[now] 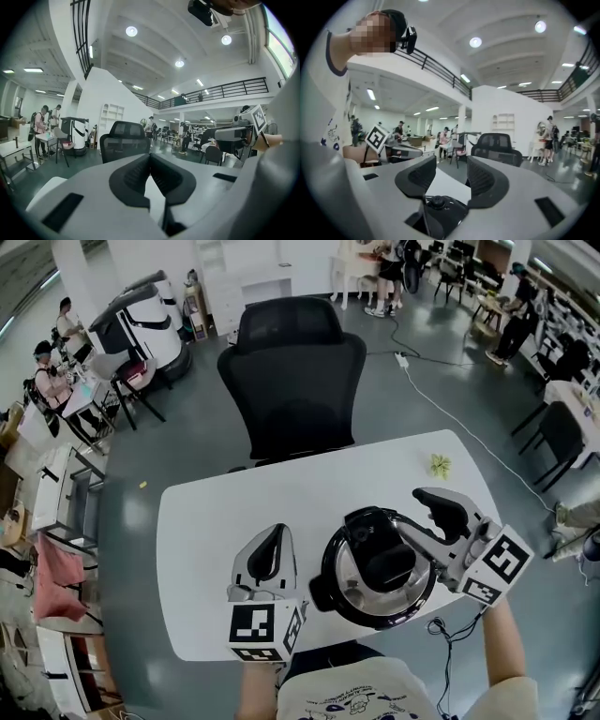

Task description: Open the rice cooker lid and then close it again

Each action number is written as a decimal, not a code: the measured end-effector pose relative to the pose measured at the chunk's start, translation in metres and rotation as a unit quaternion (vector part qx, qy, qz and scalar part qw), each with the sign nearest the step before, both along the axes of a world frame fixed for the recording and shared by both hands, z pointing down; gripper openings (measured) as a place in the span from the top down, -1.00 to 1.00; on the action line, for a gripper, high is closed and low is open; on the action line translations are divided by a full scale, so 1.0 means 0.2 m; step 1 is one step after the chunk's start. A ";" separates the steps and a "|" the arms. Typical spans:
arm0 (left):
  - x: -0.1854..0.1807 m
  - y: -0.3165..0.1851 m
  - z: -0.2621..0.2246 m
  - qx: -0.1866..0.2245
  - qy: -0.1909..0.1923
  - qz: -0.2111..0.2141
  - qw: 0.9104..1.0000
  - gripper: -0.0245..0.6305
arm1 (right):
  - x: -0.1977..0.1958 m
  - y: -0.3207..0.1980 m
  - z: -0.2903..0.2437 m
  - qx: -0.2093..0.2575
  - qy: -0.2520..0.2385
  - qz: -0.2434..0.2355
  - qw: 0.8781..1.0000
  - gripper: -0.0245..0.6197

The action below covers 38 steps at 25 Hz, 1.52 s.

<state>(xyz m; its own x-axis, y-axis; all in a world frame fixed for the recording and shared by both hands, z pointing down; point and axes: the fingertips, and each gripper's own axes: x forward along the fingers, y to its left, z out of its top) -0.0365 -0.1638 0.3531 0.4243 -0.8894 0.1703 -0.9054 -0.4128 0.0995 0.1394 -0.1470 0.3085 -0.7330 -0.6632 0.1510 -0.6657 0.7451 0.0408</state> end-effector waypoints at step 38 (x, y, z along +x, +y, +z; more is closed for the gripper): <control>0.23 0.05 -0.28 0.058 0.007 0.023 0.998 0.88 | 0.32 0.17 -0.12 0.070 -0.103 0.312 0.942 0.88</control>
<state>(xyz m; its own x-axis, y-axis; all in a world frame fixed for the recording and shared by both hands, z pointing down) 0.0086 -0.1534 0.2962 0.4658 -0.8827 0.0614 -0.8845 -0.4626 0.0606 0.2033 -0.1126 0.2842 -0.1976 -0.9776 -0.0724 -0.9769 0.2025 -0.0686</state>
